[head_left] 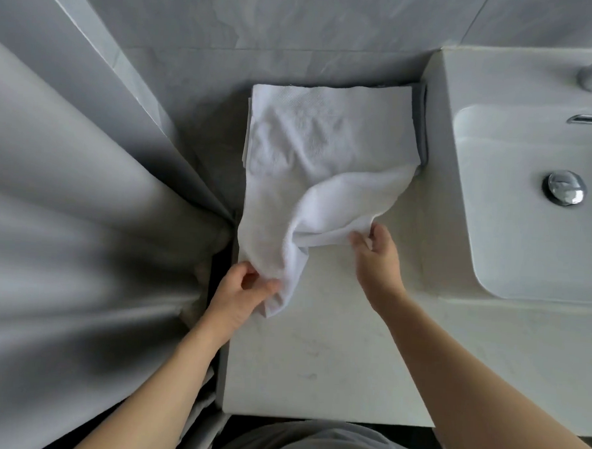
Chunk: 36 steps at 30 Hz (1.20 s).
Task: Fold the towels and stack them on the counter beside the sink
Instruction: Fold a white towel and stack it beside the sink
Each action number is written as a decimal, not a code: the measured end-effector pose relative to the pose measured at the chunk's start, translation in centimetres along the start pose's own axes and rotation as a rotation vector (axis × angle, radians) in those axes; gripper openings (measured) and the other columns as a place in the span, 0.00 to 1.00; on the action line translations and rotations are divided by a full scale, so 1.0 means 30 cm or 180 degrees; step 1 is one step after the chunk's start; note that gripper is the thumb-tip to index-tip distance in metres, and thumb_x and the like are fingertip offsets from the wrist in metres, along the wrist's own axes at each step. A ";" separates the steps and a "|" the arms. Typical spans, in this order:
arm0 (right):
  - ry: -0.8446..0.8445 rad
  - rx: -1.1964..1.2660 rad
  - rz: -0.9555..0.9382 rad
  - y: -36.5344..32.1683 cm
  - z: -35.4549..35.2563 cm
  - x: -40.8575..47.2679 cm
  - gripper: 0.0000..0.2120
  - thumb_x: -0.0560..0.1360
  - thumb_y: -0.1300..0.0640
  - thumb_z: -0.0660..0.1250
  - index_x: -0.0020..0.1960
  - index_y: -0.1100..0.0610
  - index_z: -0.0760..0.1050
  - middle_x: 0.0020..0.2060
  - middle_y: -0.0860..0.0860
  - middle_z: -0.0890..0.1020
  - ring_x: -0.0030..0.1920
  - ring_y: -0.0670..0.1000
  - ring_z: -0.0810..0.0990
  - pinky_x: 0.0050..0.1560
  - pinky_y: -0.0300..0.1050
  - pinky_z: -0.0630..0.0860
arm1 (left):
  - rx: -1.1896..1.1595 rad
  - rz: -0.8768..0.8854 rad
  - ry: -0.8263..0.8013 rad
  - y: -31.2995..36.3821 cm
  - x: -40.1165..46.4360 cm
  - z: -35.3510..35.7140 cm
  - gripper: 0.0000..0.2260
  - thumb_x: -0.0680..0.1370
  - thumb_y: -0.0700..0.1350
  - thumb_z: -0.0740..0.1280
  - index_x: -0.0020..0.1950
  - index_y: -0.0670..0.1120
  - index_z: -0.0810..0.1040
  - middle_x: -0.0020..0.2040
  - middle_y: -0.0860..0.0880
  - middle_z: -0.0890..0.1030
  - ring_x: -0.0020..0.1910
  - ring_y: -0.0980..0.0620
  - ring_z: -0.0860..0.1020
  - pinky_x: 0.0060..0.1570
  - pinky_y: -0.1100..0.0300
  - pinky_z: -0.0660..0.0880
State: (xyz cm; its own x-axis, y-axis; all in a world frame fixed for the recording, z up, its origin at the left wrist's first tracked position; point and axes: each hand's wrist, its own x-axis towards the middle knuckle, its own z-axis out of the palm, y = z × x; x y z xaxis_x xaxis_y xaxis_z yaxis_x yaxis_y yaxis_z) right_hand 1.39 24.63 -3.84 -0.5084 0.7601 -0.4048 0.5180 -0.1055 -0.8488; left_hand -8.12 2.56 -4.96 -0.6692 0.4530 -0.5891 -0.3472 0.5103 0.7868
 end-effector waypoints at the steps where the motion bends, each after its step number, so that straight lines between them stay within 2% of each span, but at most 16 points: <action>1: 0.0042 0.0024 -0.0218 -0.002 -0.017 -0.016 0.05 0.78 0.53 0.63 0.45 0.53 0.71 0.34 0.47 0.73 0.33 0.46 0.69 0.35 0.43 0.67 | 0.0198 0.0003 0.0048 -0.006 -0.008 0.006 0.24 0.64 0.61 0.74 0.49 0.45 0.78 0.44 0.49 0.81 0.44 0.54 0.79 0.45 0.59 0.73; 3: 0.0237 0.0078 -0.0466 -0.005 -0.054 -0.044 0.03 0.78 0.52 0.63 0.48 0.51 0.72 0.32 0.48 0.73 0.32 0.47 0.69 0.35 0.46 0.68 | -0.0025 0.0049 0.0417 0.004 -0.026 0.028 0.17 0.70 0.55 0.68 0.48 0.42 0.75 0.42 0.47 0.77 0.44 0.50 0.76 0.45 0.54 0.72; 5: 0.0493 0.0105 -0.0635 -0.012 -0.092 -0.062 0.06 0.79 0.50 0.62 0.52 0.50 0.73 0.32 0.50 0.74 0.32 0.47 0.70 0.35 0.46 0.69 | -0.1026 -0.0152 0.0989 0.035 -0.037 0.038 0.09 0.75 0.48 0.64 0.50 0.44 0.75 0.47 0.47 0.78 0.50 0.45 0.78 0.48 0.52 0.75; 7: 0.0710 0.0175 -0.0735 -0.013 -0.131 -0.076 0.07 0.78 0.48 0.62 0.51 0.50 0.74 0.32 0.50 0.74 0.33 0.47 0.71 0.35 0.45 0.69 | -0.1914 -0.0566 0.1143 0.069 -0.045 0.034 0.09 0.78 0.48 0.65 0.55 0.46 0.77 0.51 0.47 0.83 0.51 0.43 0.82 0.49 0.49 0.80; 8: 0.0792 0.0239 -0.0729 -0.010 -0.150 -0.079 0.07 0.78 0.47 0.61 0.50 0.48 0.74 0.32 0.49 0.75 0.33 0.46 0.71 0.35 0.44 0.69 | -0.1998 -0.0720 0.1119 0.077 -0.044 0.029 0.09 0.79 0.50 0.66 0.56 0.48 0.79 0.50 0.47 0.85 0.49 0.44 0.84 0.46 0.50 0.82; 9: 0.0831 0.0294 -0.0684 -0.005 -0.169 -0.084 0.06 0.78 0.46 0.61 0.49 0.47 0.73 0.33 0.46 0.77 0.34 0.44 0.73 0.36 0.43 0.70 | -0.1910 -0.0809 0.1047 0.080 -0.041 0.023 0.09 0.79 0.52 0.66 0.54 0.49 0.81 0.48 0.49 0.86 0.47 0.46 0.85 0.43 0.52 0.82; 11: 0.0735 0.0251 -0.0442 0.020 -0.205 -0.091 0.08 0.79 0.45 0.61 0.53 0.46 0.74 0.40 0.41 0.80 0.42 0.41 0.78 0.44 0.39 0.74 | -0.1707 -0.0961 0.0878 0.083 -0.042 0.023 0.10 0.80 0.51 0.66 0.53 0.49 0.83 0.47 0.49 0.87 0.48 0.47 0.85 0.47 0.52 0.81; 13: 0.0362 0.0170 0.0069 0.054 -0.235 -0.104 0.17 0.78 0.42 0.63 0.59 0.52 0.76 0.49 0.46 0.81 0.50 0.48 0.80 0.52 0.45 0.77 | -0.1686 -0.1136 0.0593 0.079 -0.061 0.027 0.11 0.80 0.50 0.67 0.55 0.46 0.84 0.50 0.46 0.86 0.49 0.46 0.85 0.50 0.51 0.80; 16: -0.0651 0.0374 0.1130 0.107 -0.294 -0.155 0.21 0.74 0.41 0.68 0.52 0.59 0.80 0.41 0.54 0.84 0.41 0.56 0.82 0.43 0.47 0.77 | -0.1434 -0.1241 -0.0089 0.057 -0.114 0.005 0.16 0.78 0.54 0.69 0.62 0.47 0.82 0.56 0.45 0.85 0.55 0.45 0.83 0.57 0.48 0.77; 18: -0.1124 0.0173 0.1583 0.160 -0.334 -0.203 0.16 0.74 0.48 0.71 0.53 0.60 0.80 0.46 0.57 0.86 0.45 0.57 0.85 0.50 0.50 0.80 | -0.0650 -0.1302 -0.0394 0.020 -0.161 -0.001 0.21 0.75 0.57 0.71 0.65 0.48 0.79 0.60 0.47 0.83 0.61 0.46 0.79 0.66 0.47 0.71; 20: -0.1188 -0.0188 0.1681 0.218 -0.357 -0.249 0.12 0.75 0.55 0.71 0.54 0.62 0.79 0.47 0.58 0.85 0.48 0.58 0.84 0.52 0.52 0.80 | 0.0216 -0.1370 -0.0108 -0.024 -0.209 0.020 0.18 0.76 0.56 0.71 0.62 0.49 0.78 0.56 0.51 0.81 0.58 0.50 0.78 0.60 0.53 0.72; 23: -0.0900 -0.0373 0.1376 0.272 -0.360 -0.289 0.07 0.77 0.63 0.63 0.52 0.63 0.77 0.42 0.58 0.81 0.38 0.56 0.79 0.37 0.44 0.77 | 0.0623 -0.1213 0.0494 -0.089 -0.253 0.065 0.09 0.79 0.46 0.65 0.58 0.45 0.78 0.49 0.49 0.81 0.48 0.48 0.80 0.43 0.57 0.76; 26: -0.0442 -0.0425 0.1206 0.287 -0.380 -0.298 0.09 0.78 0.60 0.56 0.51 0.61 0.74 0.40 0.55 0.76 0.33 0.55 0.75 0.32 0.45 0.75 | 0.0589 -0.1042 0.0941 -0.121 -0.288 0.094 0.09 0.78 0.42 0.60 0.54 0.42 0.77 0.51 0.42 0.81 0.49 0.41 0.80 0.44 0.53 0.77; 28: -0.0343 -0.0711 0.1087 0.298 -0.416 -0.316 0.09 0.77 0.59 0.54 0.52 0.59 0.71 0.39 0.53 0.75 0.32 0.55 0.74 0.30 0.44 0.73 | 0.0671 -0.0954 0.1063 -0.125 -0.308 0.108 0.07 0.77 0.42 0.60 0.52 0.43 0.75 0.50 0.42 0.80 0.45 0.43 0.79 0.38 0.56 0.75; 32: -0.0282 -0.0998 0.0955 0.318 -0.461 -0.347 0.06 0.75 0.61 0.53 0.44 0.58 0.68 0.37 0.55 0.74 0.33 0.56 0.73 0.36 0.49 0.73 | 0.1145 -0.0813 0.1150 -0.130 -0.312 0.125 0.07 0.79 0.43 0.60 0.51 0.40 0.73 0.48 0.42 0.77 0.38 0.48 0.74 0.33 0.57 0.69; 36: -0.0470 -0.1707 0.0747 0.336 -0.452 -0.372 0.09 0.73 0.63 0.55 0.52 0.60 0.67 0.47 0.58 0.75 0.46 0.60 0.74 0.45 0.50 0.71 | 0.2032 -0.0885 0.1336 -0.152 -0.313 0.148 0.09 0.83 0.45 0.57 0.57 0.40 0.68 0.46 0.46 0.73 0.41 0.48 0.73 0.35 0.54 0.67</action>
State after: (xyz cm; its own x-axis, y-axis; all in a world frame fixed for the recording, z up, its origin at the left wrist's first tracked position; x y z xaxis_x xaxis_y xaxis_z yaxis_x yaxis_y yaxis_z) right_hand 21.62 23.80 -3.27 -0.4088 0.6545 -0.6361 0.8831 0.1077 -0.4567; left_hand 2.67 -0.77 -3.84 -0.8482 0.0012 -0.5296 -0.1800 0.9398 0.2905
